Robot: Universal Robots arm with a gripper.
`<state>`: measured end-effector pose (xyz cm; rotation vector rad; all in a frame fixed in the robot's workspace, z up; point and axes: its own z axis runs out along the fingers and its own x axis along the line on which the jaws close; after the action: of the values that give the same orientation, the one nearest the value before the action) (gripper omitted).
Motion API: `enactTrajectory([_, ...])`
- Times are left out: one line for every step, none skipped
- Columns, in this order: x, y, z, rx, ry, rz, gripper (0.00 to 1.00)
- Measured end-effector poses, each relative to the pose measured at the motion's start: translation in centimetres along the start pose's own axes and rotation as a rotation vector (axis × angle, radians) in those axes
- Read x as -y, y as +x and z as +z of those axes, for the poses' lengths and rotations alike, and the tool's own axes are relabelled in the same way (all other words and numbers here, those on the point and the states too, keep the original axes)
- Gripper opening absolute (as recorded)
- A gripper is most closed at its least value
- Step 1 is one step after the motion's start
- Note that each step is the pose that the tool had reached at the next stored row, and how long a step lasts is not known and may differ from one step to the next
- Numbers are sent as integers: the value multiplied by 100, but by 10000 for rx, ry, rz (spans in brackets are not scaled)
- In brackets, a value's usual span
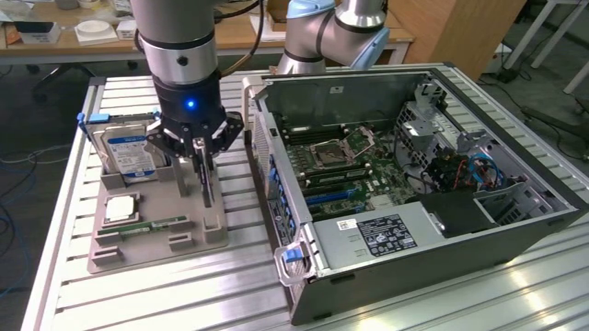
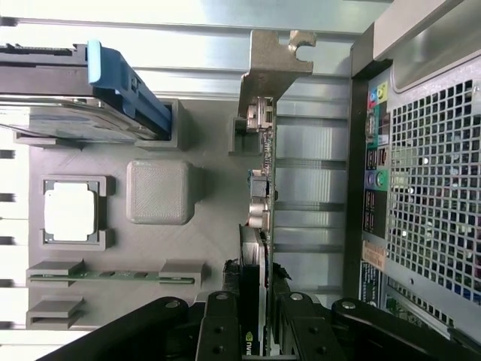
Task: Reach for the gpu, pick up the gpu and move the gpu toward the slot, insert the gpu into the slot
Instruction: 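Pick up the gpu and move the gpu toward the slot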
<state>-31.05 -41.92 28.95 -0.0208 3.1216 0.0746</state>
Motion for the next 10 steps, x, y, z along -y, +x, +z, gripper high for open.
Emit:
enactTrajectory([0, 0, -5, 0, 0, 0, 26])
enactTrajectory([0, 0, -7, 2, -1, 0, 26])
enactTrajectory([-1, 0, -10, 2, -2, 0, 26])
enactTrajectory([-1, 0, -16, 0, 0, 0, 26])
enactTrajectory([-1, 0, -22, -1, 1, 0, 26])
enactTrajectory([-1, -1, -29, -1, 0, 0, 26])
enactTrajectory([-2, -1, -35, 0, 0, -1, 26])
enactTrajectory([-2, -1, -41, 1, 0, 0, 26])
enactTrajectory([-2, -1, -48, 0, -3, 0, 26])
enactTrajectory([-3, -1, -55, 0, -7, 0, 26])
